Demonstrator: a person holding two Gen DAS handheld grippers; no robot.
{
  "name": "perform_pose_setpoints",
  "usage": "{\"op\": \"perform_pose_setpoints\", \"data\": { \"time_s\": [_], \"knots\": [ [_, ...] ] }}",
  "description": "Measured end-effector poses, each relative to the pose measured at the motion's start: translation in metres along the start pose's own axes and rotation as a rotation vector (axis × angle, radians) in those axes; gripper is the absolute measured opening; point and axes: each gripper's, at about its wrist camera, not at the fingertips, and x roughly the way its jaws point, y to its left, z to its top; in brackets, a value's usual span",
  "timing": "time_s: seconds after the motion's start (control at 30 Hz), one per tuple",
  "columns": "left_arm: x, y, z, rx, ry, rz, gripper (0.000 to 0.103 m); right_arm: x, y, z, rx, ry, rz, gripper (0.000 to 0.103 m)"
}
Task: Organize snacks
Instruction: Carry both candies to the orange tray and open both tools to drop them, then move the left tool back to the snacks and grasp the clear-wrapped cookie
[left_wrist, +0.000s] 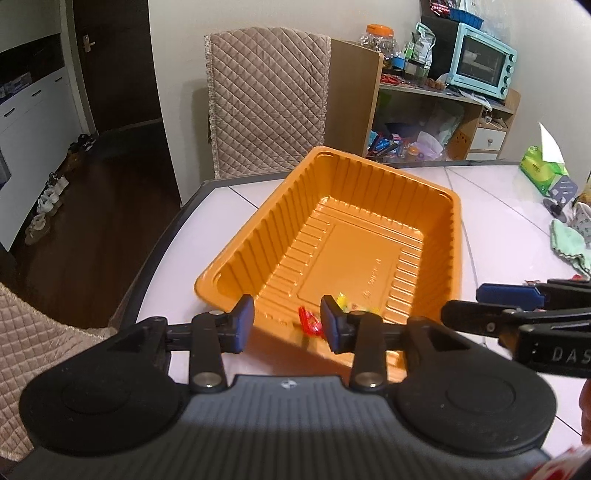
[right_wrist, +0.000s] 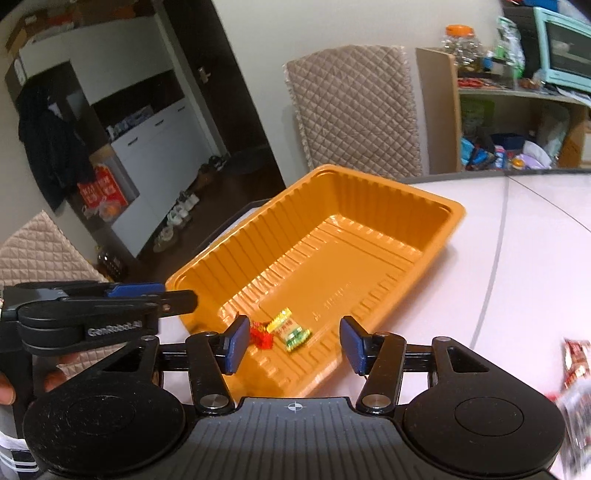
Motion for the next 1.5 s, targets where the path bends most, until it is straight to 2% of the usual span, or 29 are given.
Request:
{"op": "perform_pose_setpoints", "data": {
  "time_s": [0.13,0.43,0.73,1.0,1.23,1.5],
  "knots": [
    [-0.024,-0.008,-0.01,-0.01,-0.001,0.004,0.044,-0.027,-0.007,-0.011,0.035,-0.01,-0.004,0.056],
    [-0.064,-0.049,-0.04,0.014,0.007,-0.026,0.044,-0.098,-0.028,-0.05,0.056,-0.048,-0.066,0.057],
    [-0.086,-0.108,-0.068,0.07,0.031,-0.099,0.044,-0.173,-0.064,-0.093,0.124,-0.066,-0.159,0.058],
    [-0.079,-0.163,-0.082,0.131,0.046,-0.142,0.044,-0.222,-0.11,-0.121,0.198,-0.084,-0.278,0.058],
    [-0.062,-0.2,-0.09,0.187,0.048,-0.176,0.044,-0.249,-0.154,-0.139,0.258,-0.093,-0.373,0.058],
    [-0.028,-0.229,-0.097,0.296,0.05,-0.231,0.044,-0.258,-0.184,-0.147,0.316,-0.087,-0.409,0.058]
  ]
}}
